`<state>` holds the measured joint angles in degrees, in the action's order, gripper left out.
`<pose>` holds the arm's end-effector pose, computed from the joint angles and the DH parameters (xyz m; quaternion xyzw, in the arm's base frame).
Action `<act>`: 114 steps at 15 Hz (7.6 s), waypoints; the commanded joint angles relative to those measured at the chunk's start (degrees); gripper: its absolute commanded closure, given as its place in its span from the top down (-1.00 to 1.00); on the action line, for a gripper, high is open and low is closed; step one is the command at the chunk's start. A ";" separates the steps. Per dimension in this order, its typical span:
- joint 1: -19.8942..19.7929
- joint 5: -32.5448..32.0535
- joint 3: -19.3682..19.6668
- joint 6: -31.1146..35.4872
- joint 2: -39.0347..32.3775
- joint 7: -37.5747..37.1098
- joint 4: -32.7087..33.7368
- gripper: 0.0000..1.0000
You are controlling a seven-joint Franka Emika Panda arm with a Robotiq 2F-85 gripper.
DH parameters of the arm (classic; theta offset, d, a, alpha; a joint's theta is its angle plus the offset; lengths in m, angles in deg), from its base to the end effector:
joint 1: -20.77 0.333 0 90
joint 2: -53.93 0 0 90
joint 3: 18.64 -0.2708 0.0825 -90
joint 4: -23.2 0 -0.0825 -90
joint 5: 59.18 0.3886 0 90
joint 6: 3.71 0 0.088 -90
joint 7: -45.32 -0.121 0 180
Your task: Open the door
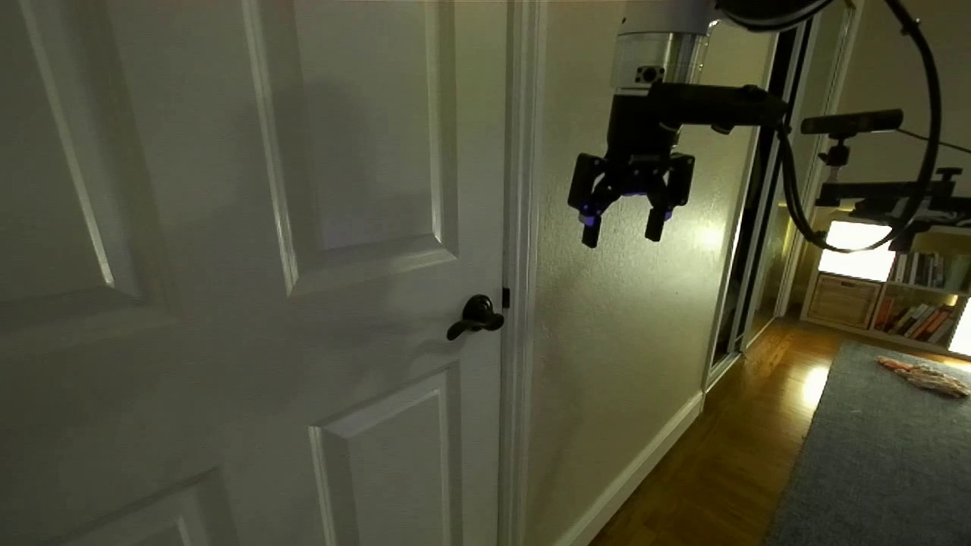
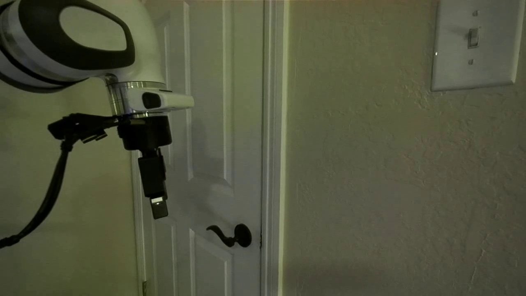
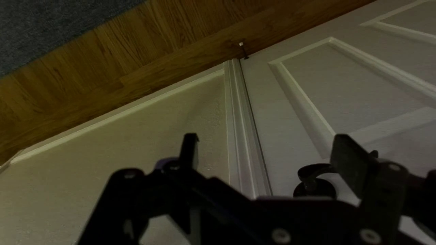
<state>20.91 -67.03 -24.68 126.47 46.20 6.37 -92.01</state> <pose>0.5890 0.0582 0.3399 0.9668 -0.2428 0.0772 0.0199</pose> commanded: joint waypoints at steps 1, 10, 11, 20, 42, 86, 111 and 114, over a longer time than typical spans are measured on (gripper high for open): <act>2.18 5.36 1.14 2.51 -3.52 1.30 0.74 1.00; 6.77 14.39 4.50 14.10 -18.23 -11.40 10.69 1.00; 7.30 14.94 5.07 15.79 -19.81 -13.29 12.20 1.00; 8.37 20.82 5.19 24.22 -30.89 -18.37 24.44 1.00; 7.37 20.87 3.56 11.52 -35.15 -13.41 33.18 -0.02; 11.07 12.91 10.50 7.82 -46.10 -16.97 41.73 -0.81; 14.03 8.81 12.00 13.32 -28.42 -20.65 22.45 0.86; 12.96 10.59 11.15 13.19 -29.79 -21.52 24.99 1.00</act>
<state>34.69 -58.10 -12.88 139.82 16.14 -13.05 -67.32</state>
